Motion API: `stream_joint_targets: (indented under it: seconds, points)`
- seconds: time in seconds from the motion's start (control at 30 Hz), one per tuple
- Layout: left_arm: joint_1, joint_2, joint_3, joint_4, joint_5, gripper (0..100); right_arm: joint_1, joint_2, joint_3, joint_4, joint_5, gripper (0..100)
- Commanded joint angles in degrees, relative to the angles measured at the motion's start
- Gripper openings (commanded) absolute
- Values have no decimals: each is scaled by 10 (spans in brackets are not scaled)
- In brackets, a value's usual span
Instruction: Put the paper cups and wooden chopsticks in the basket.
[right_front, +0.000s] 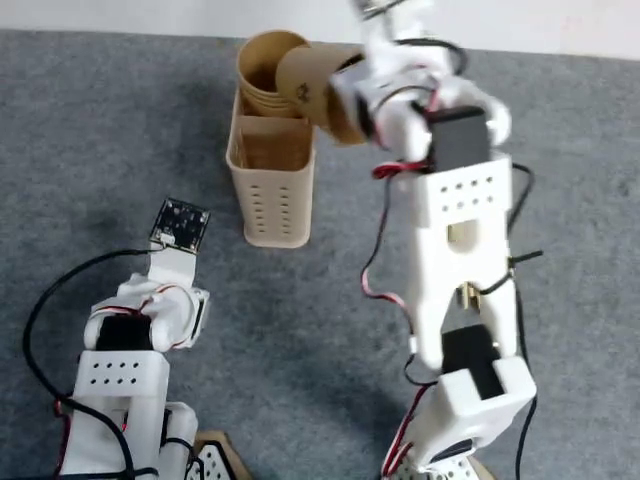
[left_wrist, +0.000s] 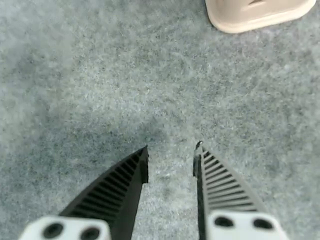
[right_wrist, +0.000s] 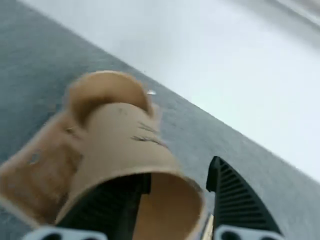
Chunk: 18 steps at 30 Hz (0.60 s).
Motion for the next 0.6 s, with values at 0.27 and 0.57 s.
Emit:
stream_joint_targets:
  seconds: [0.27,0.57]
  points:
    - [10,-8,-2,-8,-2,178,-20,54,-19,-5,87,13]
    - [10,-8,-2,-9,-2,178,8,2,-103,7,-6,6]
